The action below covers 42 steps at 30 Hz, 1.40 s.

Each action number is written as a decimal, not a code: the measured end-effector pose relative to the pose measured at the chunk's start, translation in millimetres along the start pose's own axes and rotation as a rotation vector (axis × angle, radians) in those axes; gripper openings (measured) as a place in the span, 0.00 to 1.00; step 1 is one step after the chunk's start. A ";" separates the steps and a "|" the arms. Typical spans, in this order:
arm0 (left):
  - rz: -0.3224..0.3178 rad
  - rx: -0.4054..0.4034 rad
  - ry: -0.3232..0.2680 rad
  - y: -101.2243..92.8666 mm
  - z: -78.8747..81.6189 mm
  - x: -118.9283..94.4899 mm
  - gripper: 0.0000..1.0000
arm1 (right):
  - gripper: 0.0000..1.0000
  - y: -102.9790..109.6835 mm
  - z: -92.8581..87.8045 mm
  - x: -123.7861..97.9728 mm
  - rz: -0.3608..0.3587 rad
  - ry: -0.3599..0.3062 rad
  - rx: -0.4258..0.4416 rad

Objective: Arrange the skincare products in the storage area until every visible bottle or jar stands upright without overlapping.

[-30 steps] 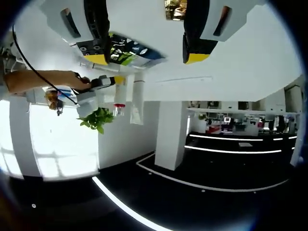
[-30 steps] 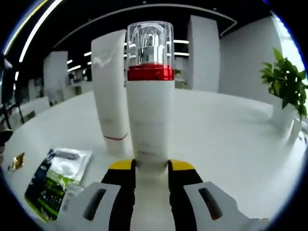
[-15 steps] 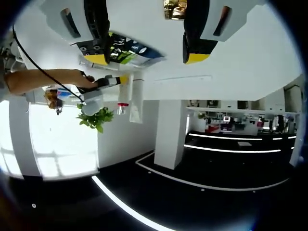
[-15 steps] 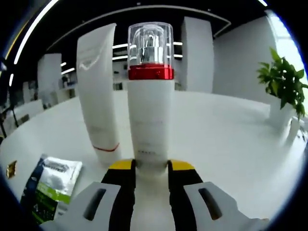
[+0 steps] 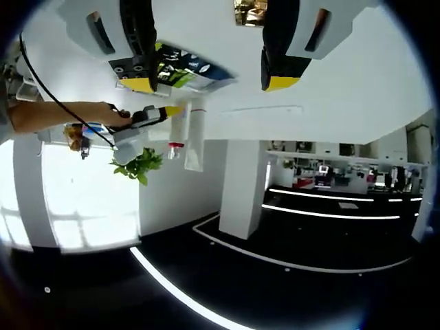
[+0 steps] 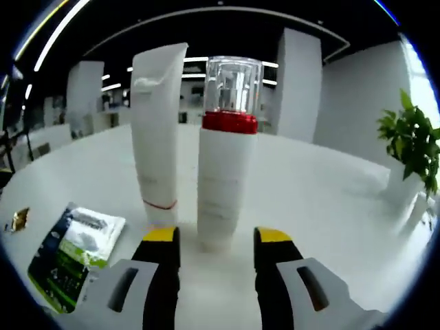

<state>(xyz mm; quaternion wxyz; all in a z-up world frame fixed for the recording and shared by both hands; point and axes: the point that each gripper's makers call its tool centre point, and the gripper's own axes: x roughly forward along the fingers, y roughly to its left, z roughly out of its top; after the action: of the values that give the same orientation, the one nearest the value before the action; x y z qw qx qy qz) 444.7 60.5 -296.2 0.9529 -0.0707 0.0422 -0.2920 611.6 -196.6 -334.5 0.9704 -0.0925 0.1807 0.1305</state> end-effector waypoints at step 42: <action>-0.321 -0.119 0.144 -99.2 -40.8 -19.1 1.00 | 0.44 81.7 -47.9 -113.3 0.322 -0.080 0.134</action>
<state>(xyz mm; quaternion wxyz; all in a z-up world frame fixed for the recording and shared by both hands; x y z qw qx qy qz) 369.3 -14.5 -319.9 0.8828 -0.1114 0.1158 -0.4414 470.5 -154.9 -346.8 0.9474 0.0075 0.1627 0.2754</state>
